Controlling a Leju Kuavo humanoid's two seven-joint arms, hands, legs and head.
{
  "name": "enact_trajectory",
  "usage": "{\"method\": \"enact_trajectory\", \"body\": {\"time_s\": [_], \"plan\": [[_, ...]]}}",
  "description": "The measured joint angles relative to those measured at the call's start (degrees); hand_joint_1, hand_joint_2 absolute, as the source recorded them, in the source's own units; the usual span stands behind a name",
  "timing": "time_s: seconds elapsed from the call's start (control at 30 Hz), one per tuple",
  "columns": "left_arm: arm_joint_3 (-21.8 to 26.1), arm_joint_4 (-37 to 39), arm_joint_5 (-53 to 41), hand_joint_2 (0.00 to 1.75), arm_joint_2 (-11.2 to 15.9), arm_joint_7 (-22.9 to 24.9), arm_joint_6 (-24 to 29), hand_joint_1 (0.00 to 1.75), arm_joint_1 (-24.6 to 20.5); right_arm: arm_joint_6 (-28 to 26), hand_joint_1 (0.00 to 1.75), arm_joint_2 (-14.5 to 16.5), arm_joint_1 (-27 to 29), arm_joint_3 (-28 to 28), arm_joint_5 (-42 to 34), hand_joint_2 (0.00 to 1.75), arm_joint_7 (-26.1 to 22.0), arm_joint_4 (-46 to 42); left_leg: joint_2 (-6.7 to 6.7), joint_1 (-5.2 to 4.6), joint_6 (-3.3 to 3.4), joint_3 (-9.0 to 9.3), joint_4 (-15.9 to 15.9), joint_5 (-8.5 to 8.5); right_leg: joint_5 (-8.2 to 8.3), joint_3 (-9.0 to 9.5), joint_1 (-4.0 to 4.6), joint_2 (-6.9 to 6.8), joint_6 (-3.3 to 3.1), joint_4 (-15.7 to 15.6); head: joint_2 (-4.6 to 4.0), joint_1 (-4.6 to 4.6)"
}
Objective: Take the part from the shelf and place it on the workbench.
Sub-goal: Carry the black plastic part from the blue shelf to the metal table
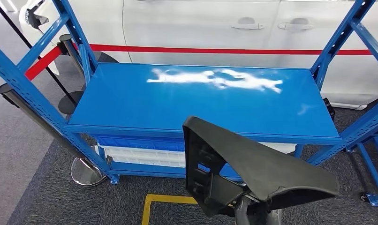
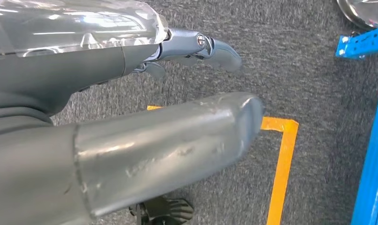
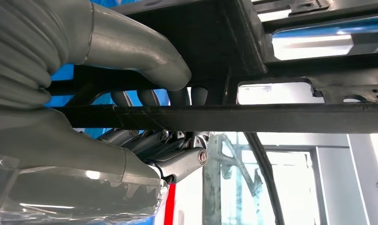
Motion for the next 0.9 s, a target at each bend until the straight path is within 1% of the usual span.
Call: {"method": "enact_trajectory", "body": {"time_s": [0.03,0.1,0.13,0.17,0.2,0.23,0.27,0.3,0.33,0.37,0.4,0.43,0.47,0.5,0.53,0.57,0.6,0.63,0.67,0.7,0.73,0.77,0.8,0.83,0.87,0.9], "plan": [[0.00,0.00,-0.01,0.00,-0.02,0.00,-0.01,0.00,-0.04,0.01,1.75,-0.01,-0.01,0.00,-0.01,1.75,0.00,0.01,0.11,0.16,0.33,-0.37,-0.22,0.54,-1.95,-0.97,-0.05,0.10,0.27,2.29,0.00,0.13],[0.00,0.00,-0.03,0.00,-0.03,0.00,-0.02,0.00,-0.06,0.02,1.75,-0.03,-0.01,0.00,-0.03,1.75,0.00,0.04,0.25,0.08,0.65,-1.55,0.01,1.26,-6.65,-3.81,-0.21,0.21,0.67,9.41,0.01,0.31],[0.00,0.00,-0.04,0.00,-0.03,0.00,-0.04,0.00,-0.03,0.02,1.75,-0.04,0.00,0.00,-0.05,1.75,0.02,0.05,0.29,0.06,0.62,-2.22,0.23,1.57,-8.17,-4.93,-0.27,0.21,0.86,12.64,0.00,0.34],[0.00,0.00,-0.06,0.00,-0.03,0.00,-0.05,0.00,-0.02,0.02,1.75,-0.05,0.00,0.00,-0.07,1.75,0.04,0.07,0.32,0.05,0.54,-2.86,0.51,1.83,-8.52,-5.11,-0.36,0.20,0.99,14.07,0.00,0.34],[0.00,0.00,-0.08,0.00,-0.03,0.00,-0.08,0.00,-0.01,0.02,1.75,-0.05,0.00,0.00,-0.09,1.75,0.07,0.07,0.32,0.06,0.43,-3.44,0.82,2.02,-7.84,-4.14,-0.46,0.19,1.07,13.30,0.00,0.34],[0.00,0.00,-0.09,0.00,-0.04,0.00,-0.12,0.00,0.00,0.03,1.75,-0.06,-0.03,0.00,-0.10,1.75,0.13,0.07,0.30,0.08,0.30,-3.95,1.21,2.16,-6.35,-1.97,-0.57,0.18,1.09,10.27,-0.01,0.34],[0.00,0.00,-0.09,0.00,-0.04,0.00,-0.15,0.00,-0.01,0.04,1.75,-0.06,-0.10,0.00,-0.11,1.75,0.20,0.07,0.29,0.10,0.17,-4.40,1.64,2.26,-4.95,0.68,-0.67,0.19,1.01,6.08,0.00,0.35],[0.00,0.00,-0.09,0.00,-0.05,0.00,-0.17,0.00,-0.02,0.05,1.75,-0.06,-0.18,-0.01,-0.13,1.75,0.31,0.07,0.27,0.02,-0.04,-4.79,2.10,2.31,-3.89,2.80,-0.61,0.22,0.78,2.46,0.00,0.34],[0.00,0.00,-0.10,0.00,-0.05,-0.01,-0.20,0.00,-0.03,0.05,1.75,-0.06,-0.25,-0.01,-0.15,1.75,0.42,0.06,0.25,-0.05,-0.30,-5.09,2.46,2.41,-3.28,4.16,-0.54,0.27,0.45,-0.04,0.00,0.32],[0.00,0.00,-0.10,0.00,-0.05,-0.01,-0.24,0.00,-0.03,0.05,1.75,-0.06,-0.30,-0.02,-0.19,1.75,0.52,0.06,0.24,-0.12,-0.62,-5.29,2.66,2.55,-3.13,4.55,-0.41,0.32,0.06,-1.05,0.00,0.31],[0.00,0.00,-0.11,0.00,-0.05,-0.01,-0.30,0.00,-0.02,0.04,1.75,-0.06,-0.32,-0.03,-0.24,1.75,0.61,0.05,0.23,-0.15,-1.02,-5.40,2.68,2.75,-2.91,4.37,-0.23,0.36,-0.36,-1.04,0.00,0.28],[0.00,0.00,-0.11,0.00,-0.05,-0.01,-0.36,0.00,0.01,0.04,1.75,-0.06,-0.33,-0.04,-0.27,1.75,0.65,0.05,0.20,-0.08,-1.41,-5.48,2.62,3.03,-2.57,4.18,-0.22,0.34,-0.81,-1.13,0.00,0.30],[0.00,0.00,-0.12,0.00,-0.06,0.00,-0.41,0.00,0.06,0.05,1.75,-0.05,-0.36,-0.04,-0.30,1.75,0.70,0.05,0.16,0.03,-1.79,-5.66,2.77,2.90,-2.15,3.95,-0.26,0.27,-1.28,-1.25,0.00,0.33],[0.00,0.00,-0.14,0.00,-0.07,0.00,-0.46,0.00,0.10,0.05,1.75,-0.05,-0.39,-0.04,-0.31,1.75,0.74,0.05,0.12,0.14,-2.15,-6.13,3.63,1.95,-1.67,3.61,-0.34,0.19,-1.75,-1.39,0.00,0.23],[0.00,0.00,-0.15,0.00,-0.06,0.00,-0.50,0.00,0.14,0.06,1.75,-0.04,-0.42,-0.04,-0.32,1.75,0.78,0.05,0.09,0.24,-2.48,-6.93,5.48,0.22,-1.17,3.16,-0.45,0.11,-2.15,-1.53,0.00,0.10],[0.00,0.00,-0.16,0.00,-0.05,0.00,-0.54,0.00,0.16,0.06,1.75,-0.04,-0.44,-0.05,-0.33,1.75,0.84,0.04,0.08,0.36,-2.77,-8.09,8.57,-2.29,-0.73,2.60,-0.48,0.05,-2.39,-1.50,0.01,-0.06],[0.00,0.00,-0.17,0.00,-0.03,0.00,-0.58,0.00,0.17,0.06,1.75,-0.04,-0.43,-0.05,-0.34,1.75,0.88,0.05,0.09,0.42,-3.02,-9.36,12.33,-4.84,-0.33,1.97,-0.44,0.03,-2.52,-1.42,0.00,-0.20],[0.00,0.00,-0.19,0.00,-0.01,0.00,-0.63,0.00,0.19,0.06,1.75,-0.04,-0.43,-0.06,-0.34,1.75,0.92,0.05,0.09,0.47,-3.20,-10.30,15.79,-6.73,0.05,1.32,-0.39,0.01,-2.54,-1.29,0.00,-0.25],[0.00,0.00,-0.21,0.00,0.01,0.00,-0.68,0.00,0.21,0.06,1.75,-0.04,-0.44,-0.07,-0.34,1.75,0.96,0.06,0.09,0.49,-3.28,-10.53,17.92,-7.69,0.42,0.67,-0.33,-0.01,-2.52,-1.13,0.00,-0.25],[0.00,0.00,-0.23,0.00,0.00,0.00,-0.73,0.00,0.23,0.05,1.75,-0.04,-0.44,-0.08,-0.34,1.75,0.99,0.07,0.09,0.49,-3.26,-9.63,17.81,-7.52,0.74,0.10,-0.29,-0.02,-2.47,-0.97,0.00,-0.26],[0.00,0.00,-0.25,0.00,0.00,0.00,-0.77,0.00,0.23,0.05,1.75,-0.04,-0.45,-0.10,-0.33,1.75,1.02,0.07,0.09,0.48,-3.15,-7.55,15.40,-6.46,1.04,-0.40,-0.26,-0.03,-2.39,-0.82,0.00,-0.26],[0.00,0.00,-0.25,0.00,0.02,0.00,-0.78,0.00,0.20,0.04,1.75,-0.04,-0.46,-0.12,-0.33,1.75,1.05,0.07,0.09,0.47,-2.91,-4.57,11.21,-4.96,1.34,-0.78,-0.22,-0.02,-2.27,-0.71,0.01,-0.27],[0.00,0.00,-0.25,0.00,0.04,0.00,-0.79,0.00,0.10,0.04,1.75,-0.04,-0.48,-0.15,-0.34,1.75,1.07,0.07,0.07,0.36,-2.59,-1.77,6.82,-3.94,1.65,-1.05,-0.13,-0.03,-2.07,-0.62,0.01,-0.26],[-0.01,0.00,-0.25,0.00,0.06,-0.01,-0.80,0.00,0.01,0.04,1.75,-0.04,-0.49,-0.17,-0.34,1.75,1.07,0.07,0.04,0.19,-2.21,0.24,3.42,-3.15,1.96,-1.22,-0.08,-0.04,-1.79,-0.58,0.00,-0.20],[-0.01,0.00,-0.25,0.00,0.07,-0.01,-0.84,0.00,-0.06,0.04,1.75,-0.03,-0.52,-0.20,-0.34,1.75,1.08,0.07,0.02,-0.01,-1.83,1.24,1.51,-2.85,2.25,-1.31,-0.07,-0.05,-1.45,-0.57,0.00,-0.16],[-0.02,0.00,-0.25,0.00,0.08,-0.02,-0.88,0.00,-0.05,0.04,1.75,-0.03,-0.54,-0.21,-0.34,1.75,1.08,0.07,0.00,-0.24,-1.48,1.30,1.00,-2.82,2.55,-1.34,-0.09,-0.08,-1.08,-0.62,0.00,-0.10]]}}
